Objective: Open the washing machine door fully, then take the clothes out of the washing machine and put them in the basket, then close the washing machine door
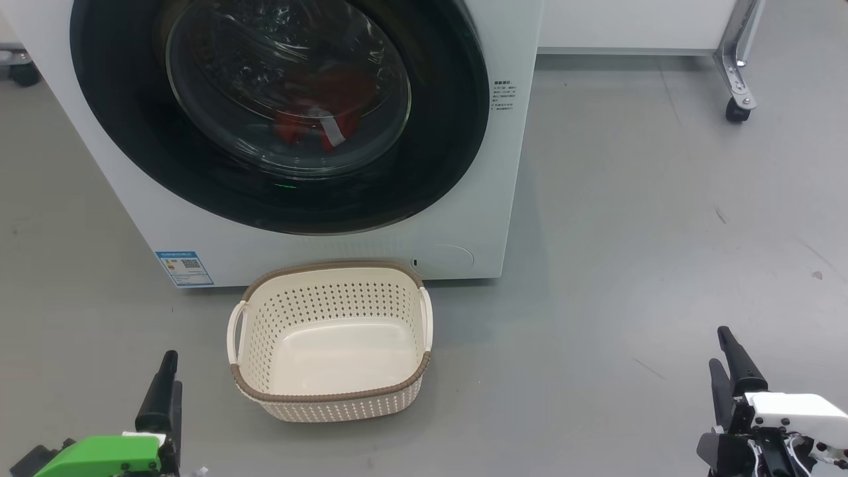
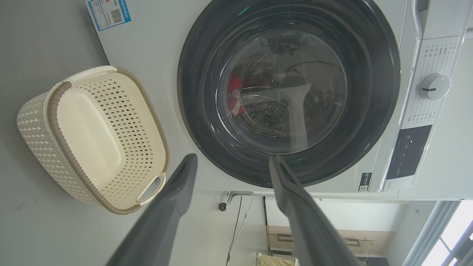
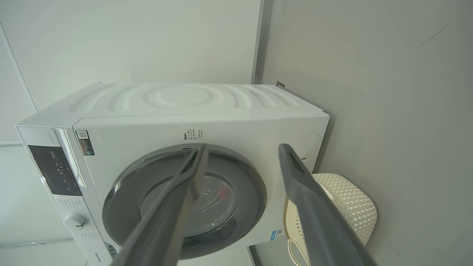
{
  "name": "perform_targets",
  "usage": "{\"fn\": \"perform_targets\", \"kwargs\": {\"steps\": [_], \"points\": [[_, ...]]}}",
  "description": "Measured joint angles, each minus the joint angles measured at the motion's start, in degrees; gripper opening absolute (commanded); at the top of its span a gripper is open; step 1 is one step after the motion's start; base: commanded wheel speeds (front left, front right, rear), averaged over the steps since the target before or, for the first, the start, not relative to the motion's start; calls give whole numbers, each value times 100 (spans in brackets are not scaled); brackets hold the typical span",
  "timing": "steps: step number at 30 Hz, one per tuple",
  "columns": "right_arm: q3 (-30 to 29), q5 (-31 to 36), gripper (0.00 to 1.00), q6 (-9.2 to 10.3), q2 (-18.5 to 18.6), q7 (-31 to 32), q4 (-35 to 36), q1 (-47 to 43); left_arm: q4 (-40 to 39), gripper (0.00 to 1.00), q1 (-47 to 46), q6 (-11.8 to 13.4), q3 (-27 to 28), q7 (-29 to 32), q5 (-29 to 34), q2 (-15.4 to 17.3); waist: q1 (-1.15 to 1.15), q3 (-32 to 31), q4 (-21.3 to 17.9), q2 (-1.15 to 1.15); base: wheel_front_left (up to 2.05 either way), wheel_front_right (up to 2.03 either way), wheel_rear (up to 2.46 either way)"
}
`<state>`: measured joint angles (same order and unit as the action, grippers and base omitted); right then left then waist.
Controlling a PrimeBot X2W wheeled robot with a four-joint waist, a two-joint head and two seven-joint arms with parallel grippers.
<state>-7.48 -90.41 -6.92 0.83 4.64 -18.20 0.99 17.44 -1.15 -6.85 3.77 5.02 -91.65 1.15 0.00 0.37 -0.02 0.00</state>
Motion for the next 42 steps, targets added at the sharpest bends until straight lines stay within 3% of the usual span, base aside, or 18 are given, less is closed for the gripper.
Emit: {"fn": "perform_targets", "kwargs": {"steps": [9, 18, 28, 42], "points": [[65, 247, 100, 0, 25, -185, 37, 37, -87, 100, -12, 0, -70, -160, 196, 16, 0, 28, -3, 0, 0, 0, 0], [264, 777, 100, 0, 208, -398, 91, 128, -177, 100, -127, 0, -267, -409, 821, 200, 0, 56, -6, 0, 0, 0, 0], [591, 1826, 100, 4, 510, -634, 83, 231, -275, 100, -229, 0, -573, -672, 1828, 492, 0, 78, -3, 0, 0, 0, 0], [1192, 3492, 100, 312, 817, -928, 78, 409, -327, 100, -328, 250, -1053, -960, 3366, 753, 0, 109, -7, 0, 0, 0, 0]]}}
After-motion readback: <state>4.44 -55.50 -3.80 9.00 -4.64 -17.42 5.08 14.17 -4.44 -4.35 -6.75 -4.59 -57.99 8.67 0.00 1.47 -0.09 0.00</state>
